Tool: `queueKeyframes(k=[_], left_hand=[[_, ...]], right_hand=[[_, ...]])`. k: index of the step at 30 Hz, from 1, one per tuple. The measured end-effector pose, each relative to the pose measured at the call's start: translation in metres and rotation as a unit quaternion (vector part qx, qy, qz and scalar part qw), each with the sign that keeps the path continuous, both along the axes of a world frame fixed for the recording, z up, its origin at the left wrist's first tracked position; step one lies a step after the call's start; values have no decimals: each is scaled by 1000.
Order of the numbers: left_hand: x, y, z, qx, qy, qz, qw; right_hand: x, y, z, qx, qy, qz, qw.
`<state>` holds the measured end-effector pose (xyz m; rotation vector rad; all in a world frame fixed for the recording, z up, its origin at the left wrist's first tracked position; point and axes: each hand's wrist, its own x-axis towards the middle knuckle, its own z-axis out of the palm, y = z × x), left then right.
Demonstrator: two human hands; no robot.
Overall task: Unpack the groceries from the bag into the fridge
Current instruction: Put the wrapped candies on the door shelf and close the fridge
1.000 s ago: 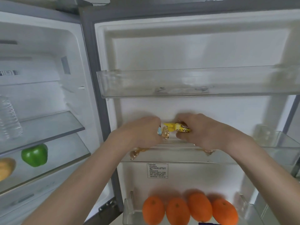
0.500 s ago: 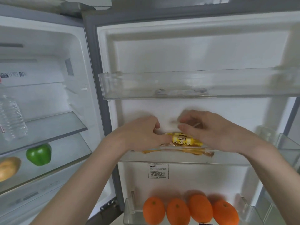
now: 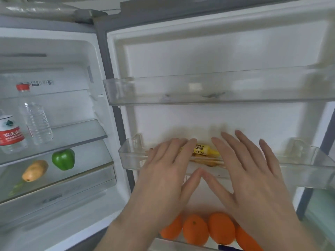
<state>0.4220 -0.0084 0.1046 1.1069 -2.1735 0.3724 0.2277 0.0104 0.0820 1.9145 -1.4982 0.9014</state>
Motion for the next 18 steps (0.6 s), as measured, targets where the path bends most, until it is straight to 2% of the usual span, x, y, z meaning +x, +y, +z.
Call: queueKeyframes(k=[6, 11, 18], left_hand=[[-4, 34, -19, -24, 4, 32, 999], [-2, 78, -39, -62, 53, 95, 992], [3, 149, -60, -70, 58, 161, 983]], right_hand=[[-12, 29, -13, -12, 6, 5, 1000], [-8, 58, -27, -53, -32, 46, 997], [-14, 120, -40, 5, -7, 58, 998]])
